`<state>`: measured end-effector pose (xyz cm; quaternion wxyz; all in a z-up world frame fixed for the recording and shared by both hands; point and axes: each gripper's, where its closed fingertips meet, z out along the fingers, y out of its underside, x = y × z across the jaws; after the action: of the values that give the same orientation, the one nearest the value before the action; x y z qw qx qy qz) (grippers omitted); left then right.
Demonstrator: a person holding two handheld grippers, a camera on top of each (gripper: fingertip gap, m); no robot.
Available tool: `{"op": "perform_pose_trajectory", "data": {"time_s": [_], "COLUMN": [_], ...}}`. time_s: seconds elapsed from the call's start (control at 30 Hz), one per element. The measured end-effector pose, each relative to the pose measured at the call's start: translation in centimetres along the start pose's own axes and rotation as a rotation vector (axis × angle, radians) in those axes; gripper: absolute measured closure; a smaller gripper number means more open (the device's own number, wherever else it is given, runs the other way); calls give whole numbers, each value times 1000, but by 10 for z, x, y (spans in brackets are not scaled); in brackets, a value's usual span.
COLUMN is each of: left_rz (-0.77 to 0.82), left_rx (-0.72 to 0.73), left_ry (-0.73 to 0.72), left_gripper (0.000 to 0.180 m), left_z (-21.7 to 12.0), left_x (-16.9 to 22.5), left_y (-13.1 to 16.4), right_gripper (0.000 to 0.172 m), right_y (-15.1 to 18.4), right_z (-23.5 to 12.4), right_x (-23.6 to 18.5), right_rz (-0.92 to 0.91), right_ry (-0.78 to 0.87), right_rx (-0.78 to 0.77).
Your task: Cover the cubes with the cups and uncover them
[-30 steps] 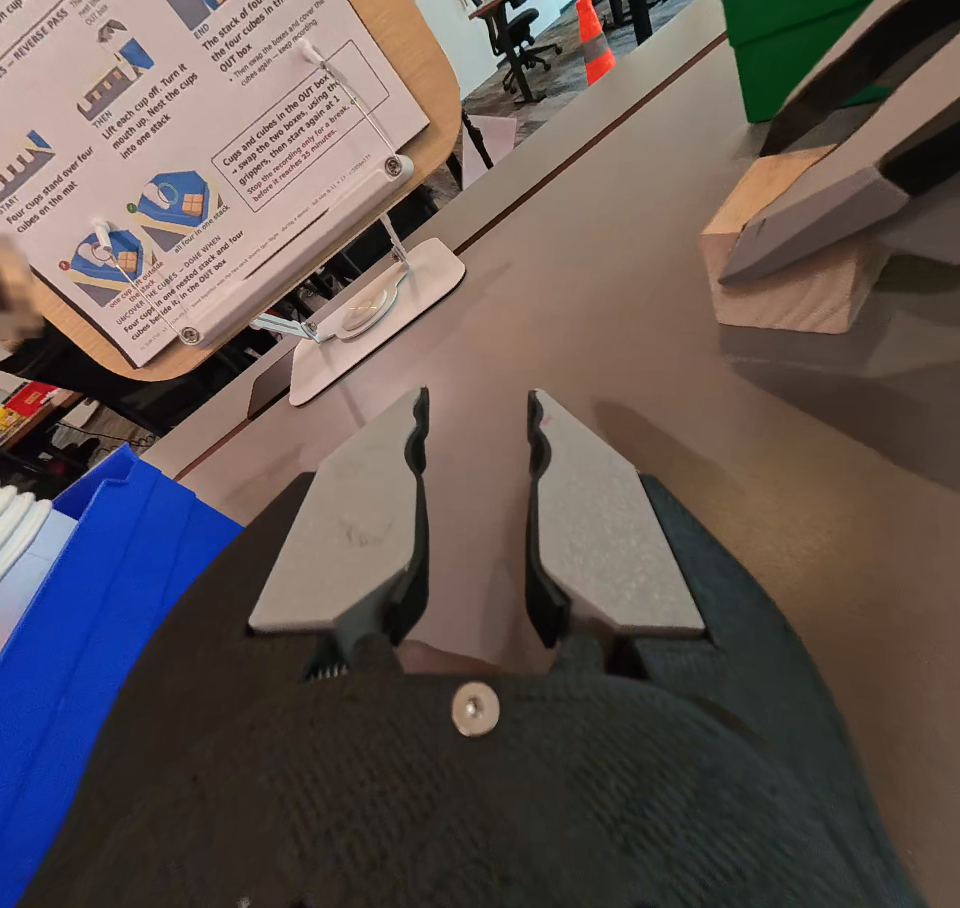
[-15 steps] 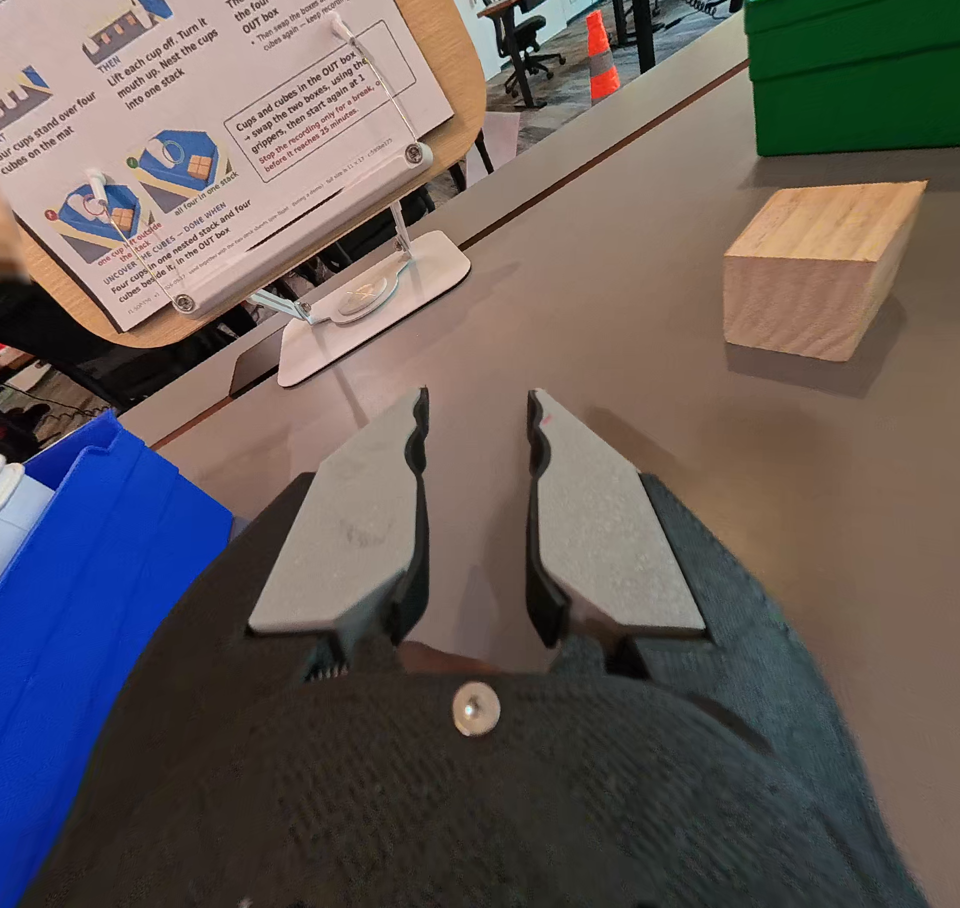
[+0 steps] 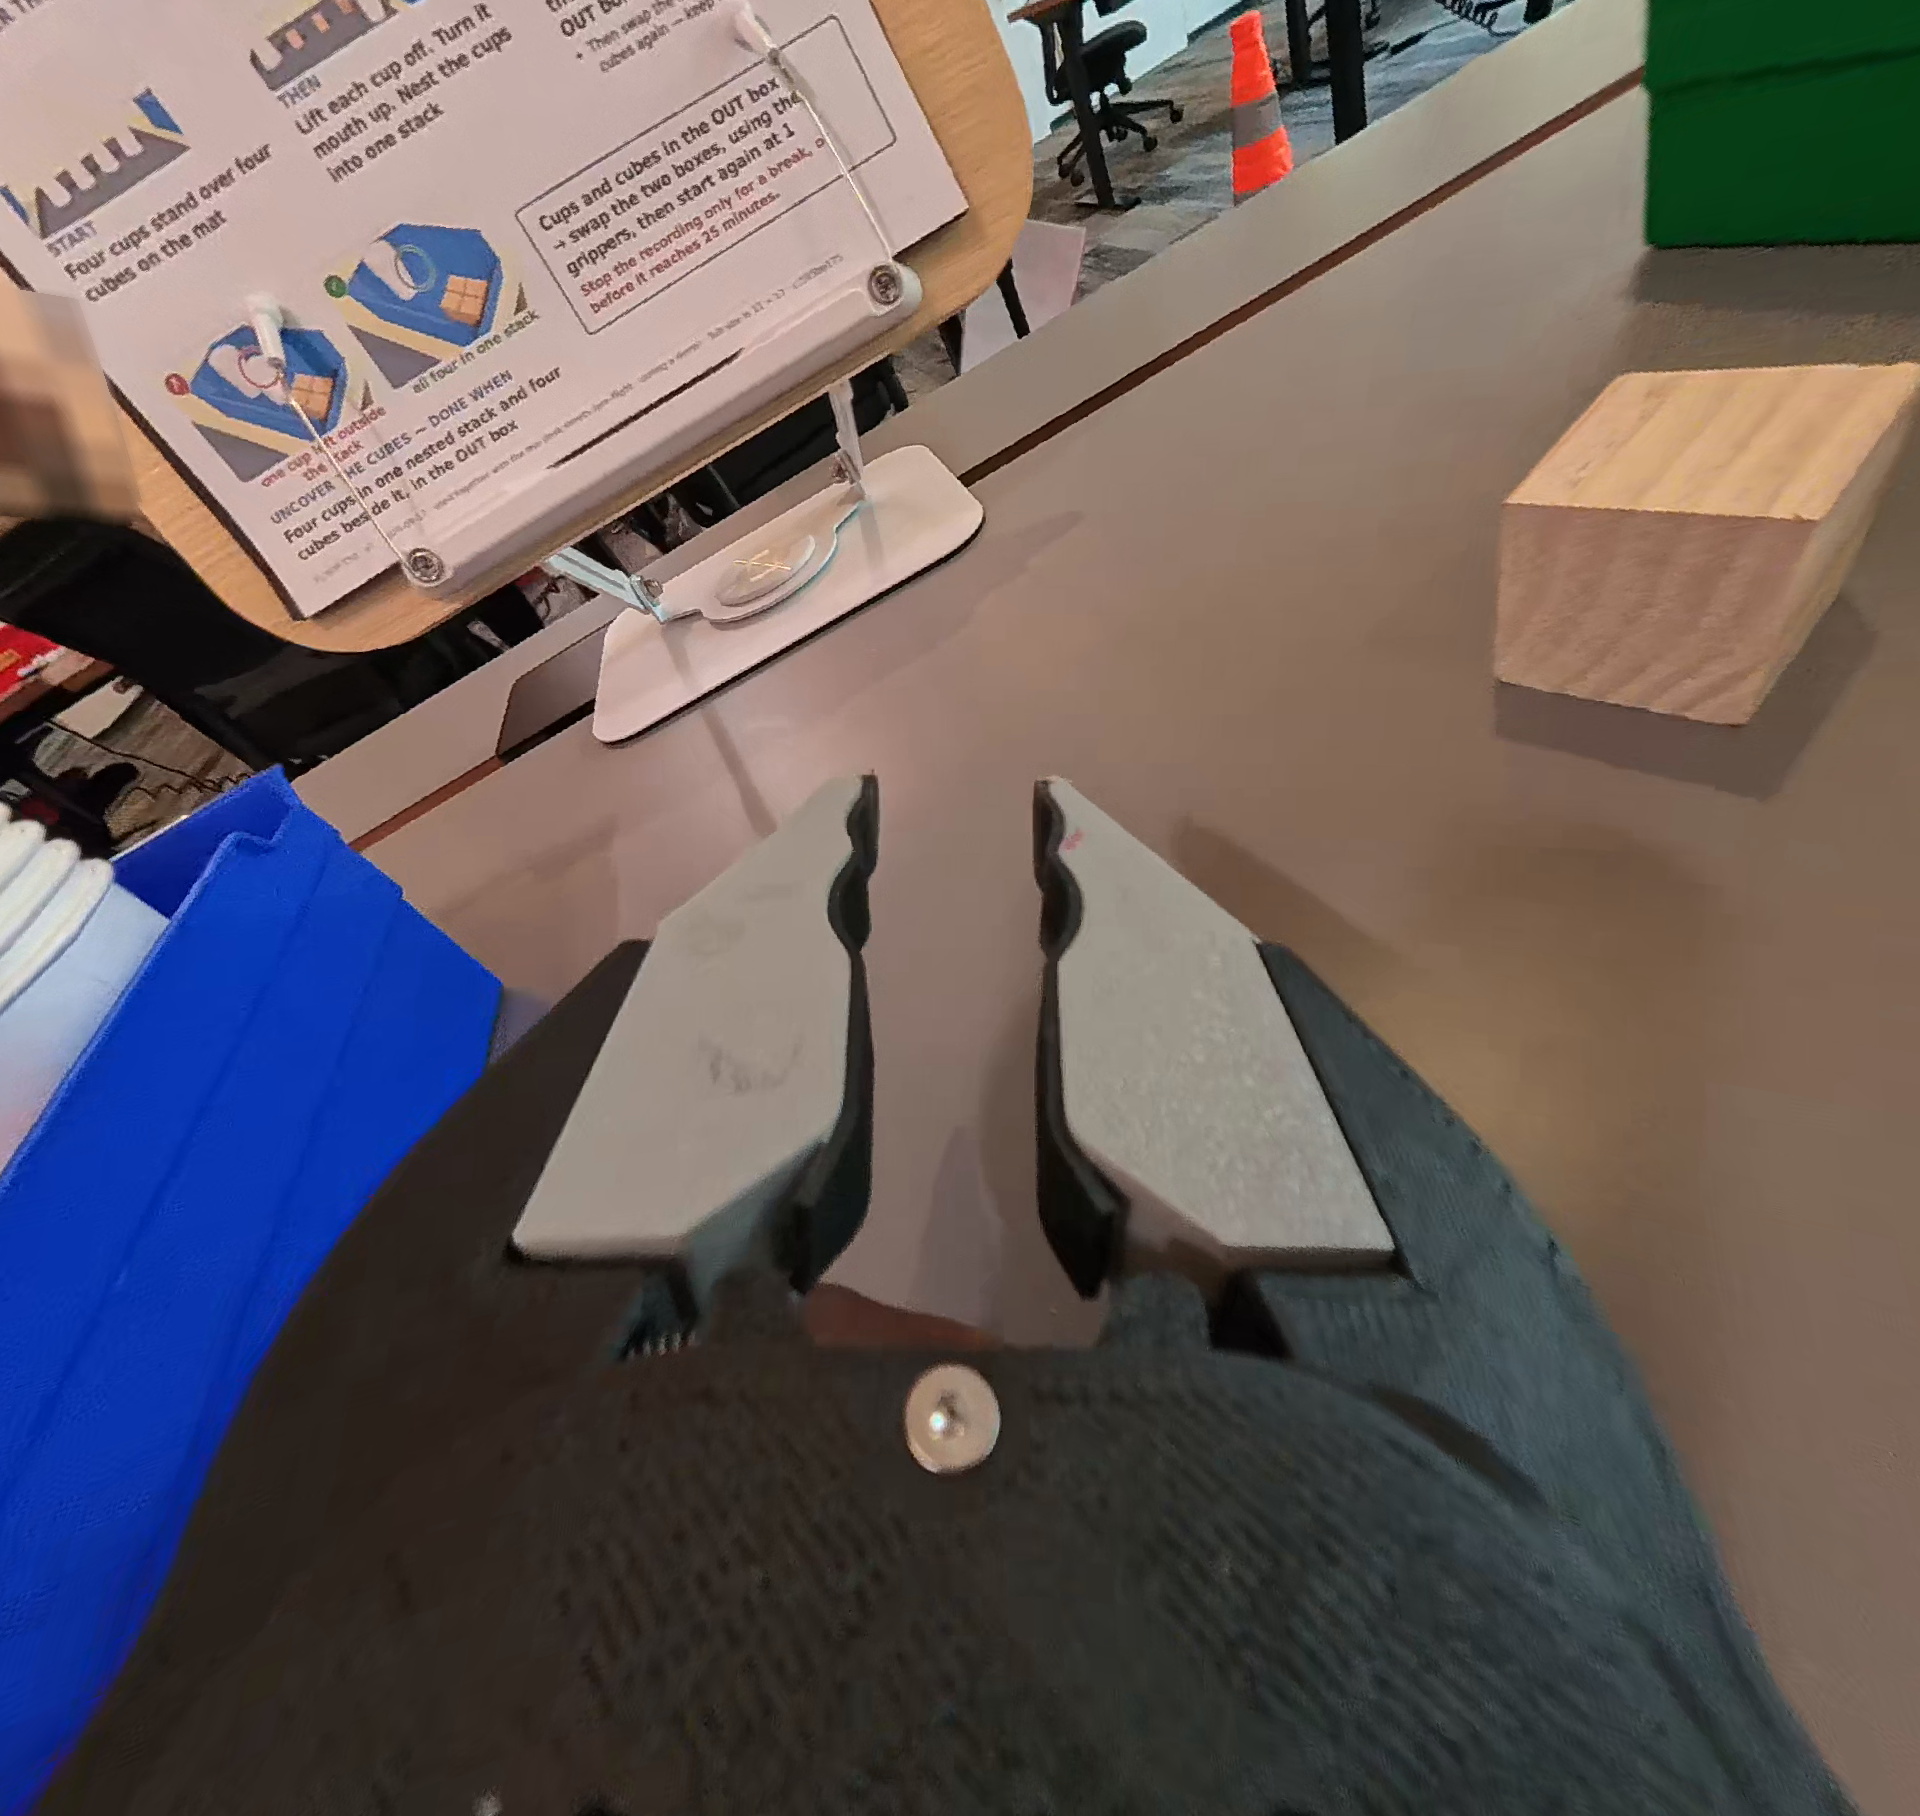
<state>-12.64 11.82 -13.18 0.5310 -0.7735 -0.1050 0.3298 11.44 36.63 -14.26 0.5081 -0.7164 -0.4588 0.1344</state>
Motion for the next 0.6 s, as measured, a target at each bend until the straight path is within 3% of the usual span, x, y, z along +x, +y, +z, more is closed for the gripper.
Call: {"op": "perform_pose_trajectory", "data": {"time_s": [0.23, 0.3, 0.33, 0.37, 0.47, 0.53, 0.6], "left_rz": [-44, -38, -33, -28, -16, -18, -29], "left_rx": [-1, -7, -12, -17, -23, -17, -7], "left_ry": [30, 38, 41, 44, 46, 42, 40], "left_gripper": [147, 146, 146, 145, 145, 145, 145], "left_z": [0, 1, 2, 3, 4, 3, 2], "left_x": [-1, 1, 2, 2, 4, 3, 1], "left_y": [1, 1, 2, 2, 3, 2, 1], "right_gripper": [159, 139, 129, 132, 123, 110, 107], "right_y": [-8, -24, -35, -46, -63, -62, -65], "right_z": [-3, -18, -27, -37, -56, -47, -21], "right_x": [3, -5, -16, -34, -111, -148, -161], "right_rz": [-46, -71, -85, -99, -118, -144, -167], "right_ry": [81, 73, 43, -22, -332, -431, -398], "right_rx": [46, 116, 159, 203, 227, 170, 145]}}
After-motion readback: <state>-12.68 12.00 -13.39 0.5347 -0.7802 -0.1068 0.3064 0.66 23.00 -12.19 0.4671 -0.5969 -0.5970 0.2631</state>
